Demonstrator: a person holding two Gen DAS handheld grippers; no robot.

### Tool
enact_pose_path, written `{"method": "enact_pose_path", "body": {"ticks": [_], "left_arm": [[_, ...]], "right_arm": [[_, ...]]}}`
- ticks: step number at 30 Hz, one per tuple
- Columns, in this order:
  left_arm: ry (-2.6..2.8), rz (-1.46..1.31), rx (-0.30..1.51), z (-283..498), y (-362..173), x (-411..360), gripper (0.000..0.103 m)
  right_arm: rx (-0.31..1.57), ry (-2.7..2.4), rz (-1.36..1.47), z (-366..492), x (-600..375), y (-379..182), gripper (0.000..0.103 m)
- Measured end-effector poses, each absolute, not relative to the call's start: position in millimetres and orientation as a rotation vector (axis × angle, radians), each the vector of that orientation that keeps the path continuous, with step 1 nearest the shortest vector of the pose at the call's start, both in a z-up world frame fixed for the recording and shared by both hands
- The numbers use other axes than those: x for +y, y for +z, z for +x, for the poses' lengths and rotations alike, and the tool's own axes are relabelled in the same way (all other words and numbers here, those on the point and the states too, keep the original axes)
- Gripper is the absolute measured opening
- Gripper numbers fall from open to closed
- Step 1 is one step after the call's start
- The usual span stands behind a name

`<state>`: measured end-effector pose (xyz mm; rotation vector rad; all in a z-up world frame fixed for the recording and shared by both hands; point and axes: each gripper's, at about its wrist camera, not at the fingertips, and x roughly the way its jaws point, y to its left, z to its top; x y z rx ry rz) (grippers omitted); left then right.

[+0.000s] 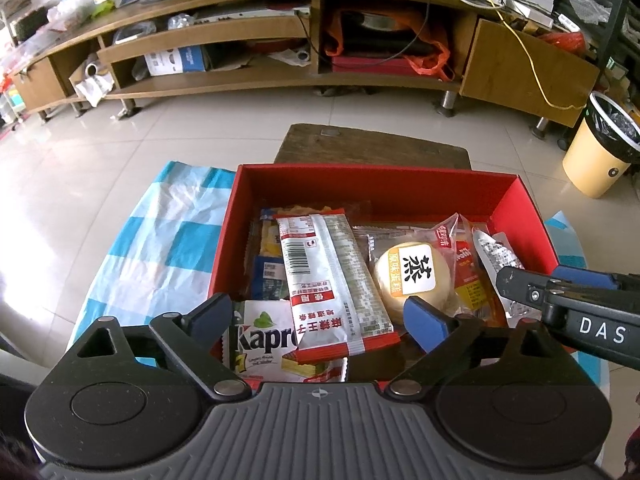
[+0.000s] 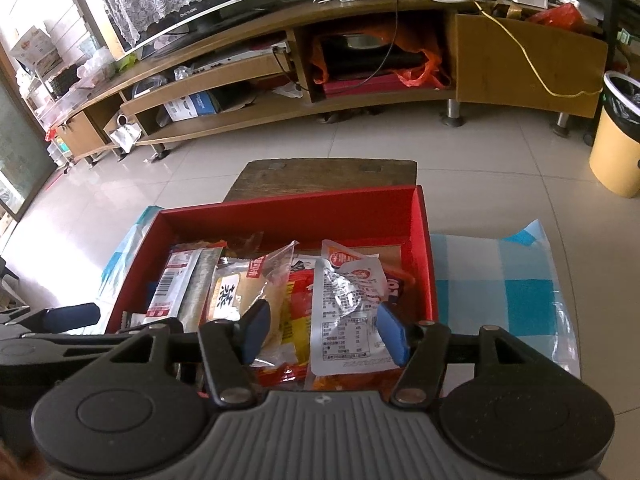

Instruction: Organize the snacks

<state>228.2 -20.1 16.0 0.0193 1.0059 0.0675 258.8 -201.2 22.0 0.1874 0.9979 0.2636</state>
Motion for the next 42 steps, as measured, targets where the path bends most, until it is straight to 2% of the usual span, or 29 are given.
{"method": "enact_pose_path", "body": {"ticks": [42], "left_arm": [[0.067, 0.021, 0.980, 188.1, 24.1, -26.9, 0.100]], "right_arm": [[0.986, 0.275, 0.182, 209.7, -208.8, 36.4, 0.061]]}}
